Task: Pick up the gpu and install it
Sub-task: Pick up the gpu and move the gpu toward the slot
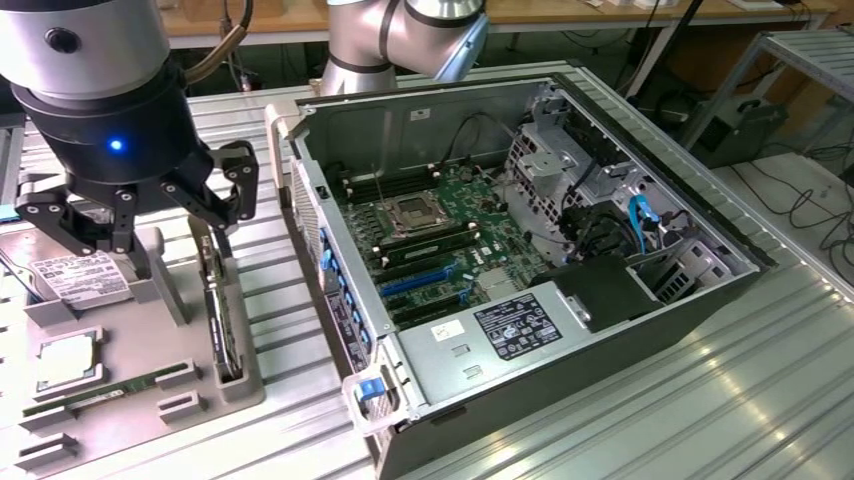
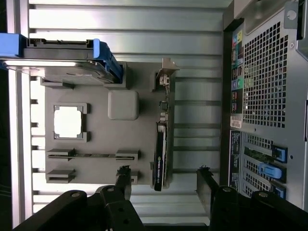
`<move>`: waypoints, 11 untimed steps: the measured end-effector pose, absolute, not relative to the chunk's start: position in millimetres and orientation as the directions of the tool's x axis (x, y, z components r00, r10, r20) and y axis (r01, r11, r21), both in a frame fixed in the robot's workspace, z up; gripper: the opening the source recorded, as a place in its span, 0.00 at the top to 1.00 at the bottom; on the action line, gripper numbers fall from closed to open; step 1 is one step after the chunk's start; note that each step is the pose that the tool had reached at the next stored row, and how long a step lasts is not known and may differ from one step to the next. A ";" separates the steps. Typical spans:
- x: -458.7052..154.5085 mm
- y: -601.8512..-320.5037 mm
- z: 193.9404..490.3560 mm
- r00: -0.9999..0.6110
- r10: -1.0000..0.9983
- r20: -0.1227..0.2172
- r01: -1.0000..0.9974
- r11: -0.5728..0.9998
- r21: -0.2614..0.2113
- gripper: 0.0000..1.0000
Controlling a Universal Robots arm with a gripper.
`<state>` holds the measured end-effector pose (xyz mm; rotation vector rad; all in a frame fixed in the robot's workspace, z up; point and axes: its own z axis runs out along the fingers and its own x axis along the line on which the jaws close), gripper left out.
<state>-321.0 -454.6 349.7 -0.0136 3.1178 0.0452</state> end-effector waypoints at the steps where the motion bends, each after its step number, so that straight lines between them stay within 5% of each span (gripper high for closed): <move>1: -321.0 -454.6 349.3 -1.000 -0.008 -0.024 -0.009 1.000 0.029 0.34; 11: -321.0 -454.6 345.4 -1.000 -0.008 -0.024 -0.009 1.000 0.029 0.34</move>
